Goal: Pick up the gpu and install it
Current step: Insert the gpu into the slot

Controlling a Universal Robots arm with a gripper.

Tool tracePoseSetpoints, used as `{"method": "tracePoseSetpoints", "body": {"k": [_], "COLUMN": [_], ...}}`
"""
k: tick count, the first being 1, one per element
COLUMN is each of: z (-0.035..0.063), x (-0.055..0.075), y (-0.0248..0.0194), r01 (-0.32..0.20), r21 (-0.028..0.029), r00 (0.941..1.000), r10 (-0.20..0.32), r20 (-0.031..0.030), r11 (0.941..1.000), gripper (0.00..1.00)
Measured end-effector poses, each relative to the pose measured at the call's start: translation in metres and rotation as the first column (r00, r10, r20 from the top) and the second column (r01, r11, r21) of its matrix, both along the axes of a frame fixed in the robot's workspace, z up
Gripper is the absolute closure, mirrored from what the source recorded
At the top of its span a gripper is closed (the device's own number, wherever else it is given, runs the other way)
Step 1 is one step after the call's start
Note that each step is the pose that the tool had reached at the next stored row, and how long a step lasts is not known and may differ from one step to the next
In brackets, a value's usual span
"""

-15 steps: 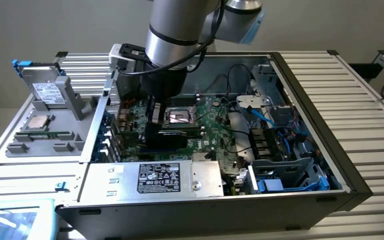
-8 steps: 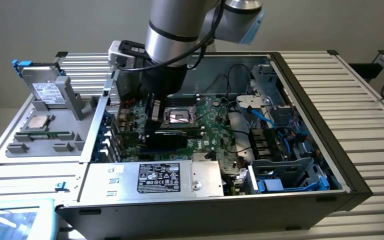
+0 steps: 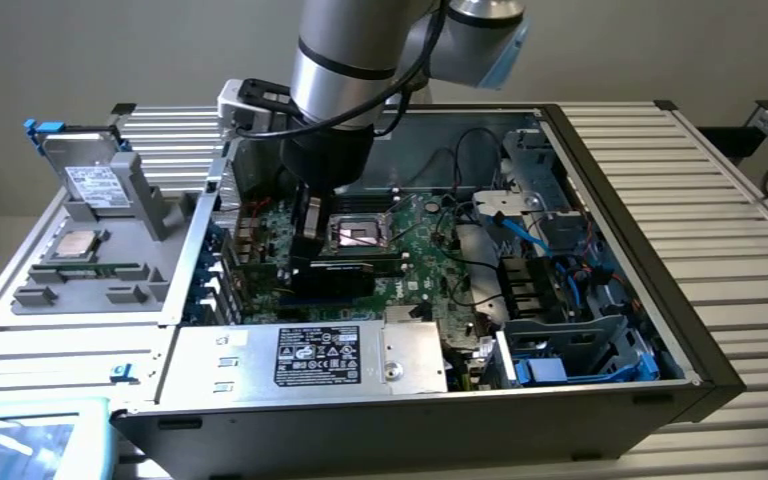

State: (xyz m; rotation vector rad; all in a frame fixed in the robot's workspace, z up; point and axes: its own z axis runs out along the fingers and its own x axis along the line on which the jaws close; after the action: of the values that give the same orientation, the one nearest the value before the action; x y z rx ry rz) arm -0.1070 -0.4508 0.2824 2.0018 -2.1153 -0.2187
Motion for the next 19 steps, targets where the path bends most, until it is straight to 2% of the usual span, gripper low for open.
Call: {"method": "tracePoseSetpoints", "body": {"k": [3, 4, 6, 8, 10, 11, 12, 15, 18, 19], "z": [0.0, -0.0001, 0.0001, 0.0004, 0.0005, 0.0005, 0.0004, 0.0005, 0.0004, 0.0005], "x": [0.0, 0.0, -0.0001, -0.0001, -0.0001, -0.0001, 0.0, -0.0001, -0.0001, -0.0001], "y": [0.0001, 0.0001, 0.0001, 0.0002, 0.0007, 0.001, 0.0011, 0.0012, 0.0015, 0.0017], "r01": [0.0, 0.0, 0.0, 0.0, 0.0, 0.0, -0.001, 0.0, 0.0, 0.0], "r21": [-0.0014, -0.0031, -0.0101, -0.0226, -0.0401, -0.0466, -0.0496, -0.0509, -0.0507, -0.0507], "r00": [1.0, 1.0, 1.0, 1.0, 1.0, 1.0, 1.0, 1.0, 0.9999, 0.9999], "r10": [0.0, 0.0, 0.0, 0.0, 0.001, 0.001, 0.001, 0.001, 0.001, 0.001], "r20": [0.0001, 0.0001, 0.0, 0.0009, 0.0031, 0.0033, 0.0033, 0.0043, 0.0106, 0.0151], "r11": [1.0, 1.0, 0.9999, 0.9997, 0.9992, 0.9989, 0.9988, 0.9987, 0.9987, 0.9987], "gripper": [0.65, 0.65, 0.65, 0.65, 0.65, 0.65, 0.65, 0.65, 0.65, 0.65]}}
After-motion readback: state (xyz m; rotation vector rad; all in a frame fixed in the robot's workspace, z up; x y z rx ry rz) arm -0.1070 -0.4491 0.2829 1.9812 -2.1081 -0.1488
